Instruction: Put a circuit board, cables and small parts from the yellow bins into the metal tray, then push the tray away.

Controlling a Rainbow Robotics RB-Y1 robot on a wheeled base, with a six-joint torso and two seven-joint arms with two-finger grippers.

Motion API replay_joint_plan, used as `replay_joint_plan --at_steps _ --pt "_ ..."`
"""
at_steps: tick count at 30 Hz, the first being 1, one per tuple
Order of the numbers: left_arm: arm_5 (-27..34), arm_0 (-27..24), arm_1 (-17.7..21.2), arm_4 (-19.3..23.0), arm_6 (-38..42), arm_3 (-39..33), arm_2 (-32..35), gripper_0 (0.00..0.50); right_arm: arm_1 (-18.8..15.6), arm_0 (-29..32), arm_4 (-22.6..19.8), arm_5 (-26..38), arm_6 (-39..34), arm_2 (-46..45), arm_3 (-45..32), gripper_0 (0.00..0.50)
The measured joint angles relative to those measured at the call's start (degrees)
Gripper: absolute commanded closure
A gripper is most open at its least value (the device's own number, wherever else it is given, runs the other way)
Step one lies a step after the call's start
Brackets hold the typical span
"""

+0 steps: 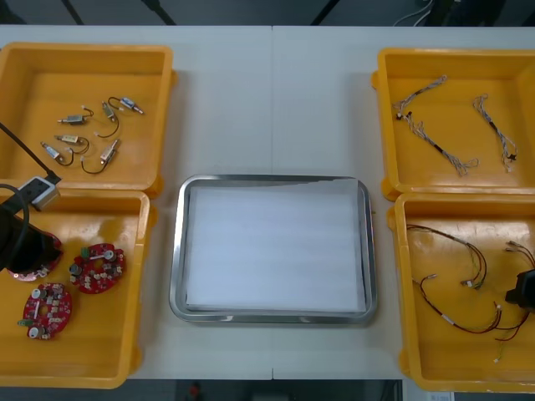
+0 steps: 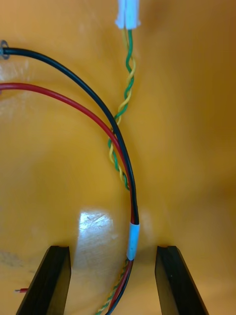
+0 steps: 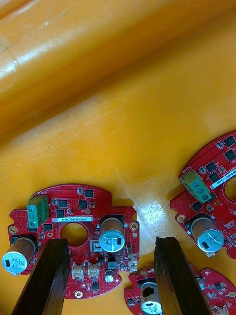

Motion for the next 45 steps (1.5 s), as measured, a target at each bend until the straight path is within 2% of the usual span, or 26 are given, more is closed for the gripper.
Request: replay_joint_plan --at_steps 1,2,3,4,5,6,16,23,37,45 --pt "0.0 0.0 0.0 -0.2 0.0 0.0 0.0 0.0 0.0 0.0 0.0 -0.2 0.0 0.0 0.0 0.139" --pt "0.0 0.0 0.0 -0.3 0.0 0.0 0.0 0.0 0.0 0.1 0.0 -0.4 0.0 0.0 0.0 0.35" --pt "0.0 0.0 0.0 -0.5 0.0 0.0 0.0 0.0 0.0 0.1 0.0 -0.5 0.0 0.0 0.0 0.35" --pt "-0.1 0.0 0.0 -0.7 0.0 0.0 -0.1 0.0 0.0 0.1 0.0 -0.6 0.0 0.0 0.0 0.478" --pt "-0.2 0.0 0.0 -0.9 0.0 0.0 -0.2 0.0 0.0 0.1 0.1 -0.6 0.0 0.0 0.0 0.478" --pt "-0.4 0.0 0.0 -1.2 0.0 0.0 -0.3 0.0 0.0 0.1 0.1 -0.6 0.0 0.0 0.0 0.5" --pt "-3.7 0.0 0.0 -3.3 0.0 0.2 -3.9 0.0 0.1 0.1 0.4 -0.7 0.0 0.0 0.0 0.5" --pt "-3.9 0.0 0.0 -4.9 0.0 0.3 -4.4 0.0 0.1 0.1 0.4 0.3 0.0 -0.4 -0.5 0.5" --pt "-4.2 0.0 -0.1 -6.7 0.0 0.3 -4.4 0.0 0.2 -0.8 -0.1 15.7 0.6 -9.6 -9.8 0.5" --pt "-4.2 0.0 -0.2 -7.1 -0.1 0.4 -4.5 0.0 0.2 -3.3 -0.7 23.1 4.6 -13.0 -16.5 0.5"
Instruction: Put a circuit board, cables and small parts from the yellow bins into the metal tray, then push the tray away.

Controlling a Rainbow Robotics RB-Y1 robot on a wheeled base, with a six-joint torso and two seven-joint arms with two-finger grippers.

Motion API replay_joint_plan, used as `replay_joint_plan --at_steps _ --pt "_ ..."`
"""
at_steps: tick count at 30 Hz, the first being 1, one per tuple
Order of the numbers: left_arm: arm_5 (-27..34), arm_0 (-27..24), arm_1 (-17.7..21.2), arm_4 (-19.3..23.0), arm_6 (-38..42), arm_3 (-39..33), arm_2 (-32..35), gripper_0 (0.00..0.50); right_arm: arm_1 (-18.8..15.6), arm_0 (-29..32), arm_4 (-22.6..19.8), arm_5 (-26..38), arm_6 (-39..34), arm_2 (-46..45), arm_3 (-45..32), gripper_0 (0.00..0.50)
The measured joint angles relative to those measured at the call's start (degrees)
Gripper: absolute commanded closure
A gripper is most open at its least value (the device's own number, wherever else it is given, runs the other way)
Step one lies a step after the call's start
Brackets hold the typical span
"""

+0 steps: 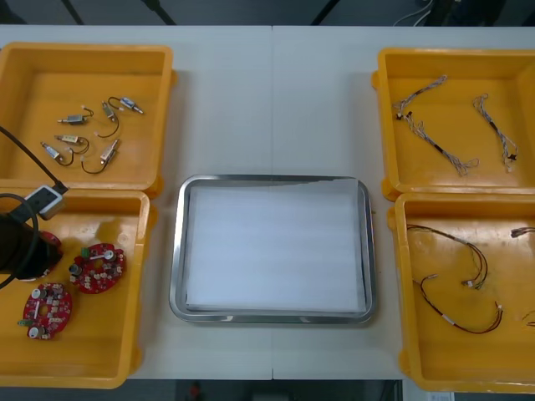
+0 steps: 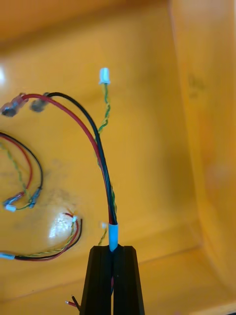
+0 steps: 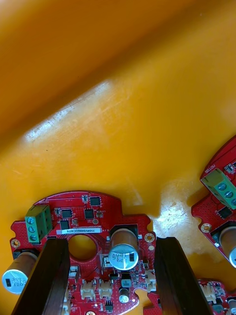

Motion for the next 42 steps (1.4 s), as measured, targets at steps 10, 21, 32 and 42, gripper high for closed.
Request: replay_joint_plan --at_steps 10,21,32,42 --pt "0.0 0.0 -0.4 0.0 -0.1 0.1 0.0 0.0 -0.1 -5.6 -3.8 8.2 2.9 -0.4 -3.0 0.5" --pt "-3.1 0.0 -0.5 -0.1 -0.3 2.0 -2.7 0.0 -2.7 -11.6 -11.8 10.5 6.4 -0.4 -3.1 0.5" --pt "-3.1 -0.1 -0.5 -0.1 -0.3 2.1 -2.9 0.461 -5.7 -13.0 -14.6 10.5 15.6 -0.4 -4.1 0.5" --pt "-4.1 -0.1 -0.5 -0.1 -0.3 2.1 -2.9 0.5 -8.0 -16.6 -16.4 10.5 20.9 1.9 -4.3 0.5"
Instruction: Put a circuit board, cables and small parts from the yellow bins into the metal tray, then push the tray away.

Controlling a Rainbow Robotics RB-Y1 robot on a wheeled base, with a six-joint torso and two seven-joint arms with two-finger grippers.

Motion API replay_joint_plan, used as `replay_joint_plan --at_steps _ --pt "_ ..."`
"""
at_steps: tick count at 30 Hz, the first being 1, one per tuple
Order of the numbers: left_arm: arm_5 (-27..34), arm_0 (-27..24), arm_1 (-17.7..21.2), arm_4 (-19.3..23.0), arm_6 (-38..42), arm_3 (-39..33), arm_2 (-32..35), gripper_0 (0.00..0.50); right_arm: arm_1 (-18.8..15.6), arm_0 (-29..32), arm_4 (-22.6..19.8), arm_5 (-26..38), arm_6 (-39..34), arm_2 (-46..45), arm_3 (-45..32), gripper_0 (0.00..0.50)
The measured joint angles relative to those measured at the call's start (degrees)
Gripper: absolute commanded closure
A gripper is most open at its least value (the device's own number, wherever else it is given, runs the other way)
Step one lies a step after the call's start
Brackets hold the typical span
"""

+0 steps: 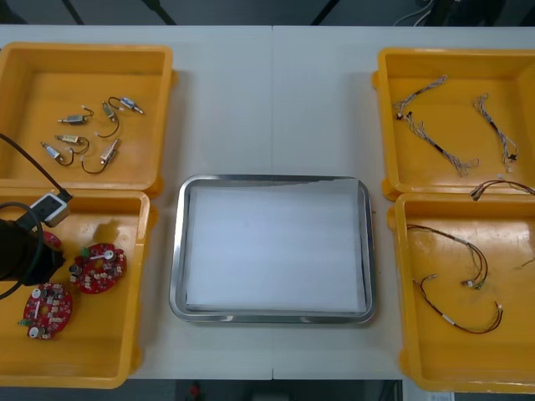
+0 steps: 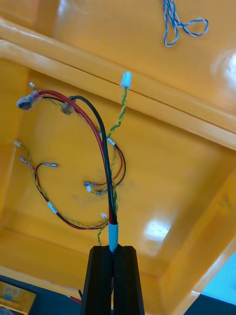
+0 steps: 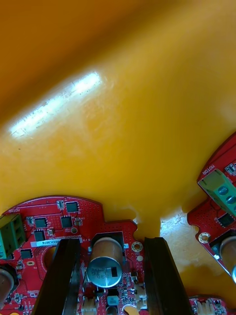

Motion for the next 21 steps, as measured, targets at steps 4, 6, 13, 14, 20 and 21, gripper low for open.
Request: replay_joint_plan --at_steps 4,6,13,14,20,21 --pt "0.0 -0.1 0.0 0.0 0.0 0.0 0.0 0.5 -0.7 -2.5 -1.3 0.0 0.0 2.9 0.0 0.5" --pt "0.0 -0.3 0.0 0.0 0.0 0.0 0.0 0.5 -0.8 -3.4 -2.9 0.0 0.0 3.6 0.0 0.5" --pt "-0.1 -2.0 0.1 0.0 0.0 0.0 0.0 0.5 -0.8 -4.7 -6.0 0.0 0.0 4.1 -2.4 0.5" --pt "-0.1 -2.3 0.1 0.0 0.0 0.0 0.0 0.5 -0.8 -4.7 -6.0 0.0 0.0 4.4 -3.1 0.5" --pt "-0.2 -3.2 0.8 2.7 0.0 0.0 0.0 0.5 -0.9 -6.3 -5.6 0.0 0.0 8.7 -5.5 0.5" --pt "-0.2 -3.3 1.0 3.5 0.0 0.0 0.0 0.5 -0.9 -6.9 -5.3 0.0 0.0 9.7 -5.5 0.5"
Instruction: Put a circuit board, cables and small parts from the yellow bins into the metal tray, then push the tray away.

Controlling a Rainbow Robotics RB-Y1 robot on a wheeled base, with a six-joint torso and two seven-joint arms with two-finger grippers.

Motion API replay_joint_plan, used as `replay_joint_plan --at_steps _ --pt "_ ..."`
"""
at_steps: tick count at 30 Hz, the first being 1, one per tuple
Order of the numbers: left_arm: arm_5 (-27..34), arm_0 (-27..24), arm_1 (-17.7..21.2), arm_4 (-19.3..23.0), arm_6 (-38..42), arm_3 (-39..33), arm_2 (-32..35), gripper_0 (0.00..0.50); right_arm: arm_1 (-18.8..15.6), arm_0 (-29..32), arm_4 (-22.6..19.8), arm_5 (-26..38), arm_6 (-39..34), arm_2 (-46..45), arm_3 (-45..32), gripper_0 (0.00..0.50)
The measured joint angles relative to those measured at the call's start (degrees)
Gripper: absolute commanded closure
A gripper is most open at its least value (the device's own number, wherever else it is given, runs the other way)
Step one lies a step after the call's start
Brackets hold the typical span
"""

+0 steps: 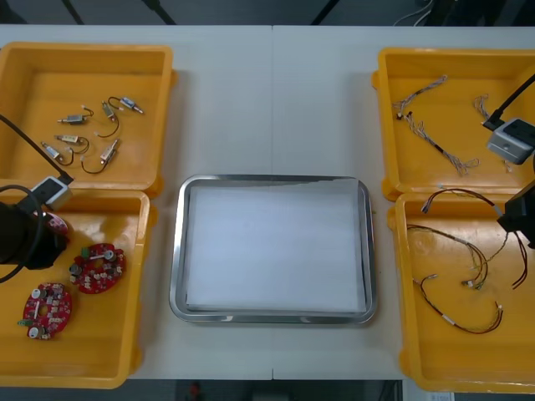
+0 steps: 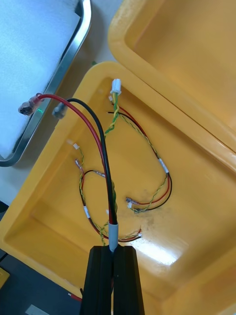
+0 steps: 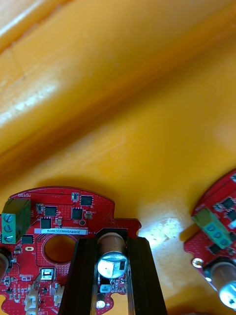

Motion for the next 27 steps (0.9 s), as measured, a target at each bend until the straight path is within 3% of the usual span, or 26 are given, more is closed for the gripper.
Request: replay_joint_plan --at_steps 14,19,27 --pt "0.8 0.0 7.1 9.0 0.0 -1.2 0.0 0.5 0.0 -2.5 1.3 0.0 0.0 3.6 0.0 0.5" --pt "8.6 -0.1 8.7 13.3 0.0 -3.0 2.7 0.5 0.0 -2.5 1.3 0.0 0.0 3.6 0.0 0.5" --pt "18.9 -0.1 8.6 20.2 -0.7 -5.6 13.0 0.5 0.0 -2.5 1.3 0.0 0.0 3.6 0.0 0.5"
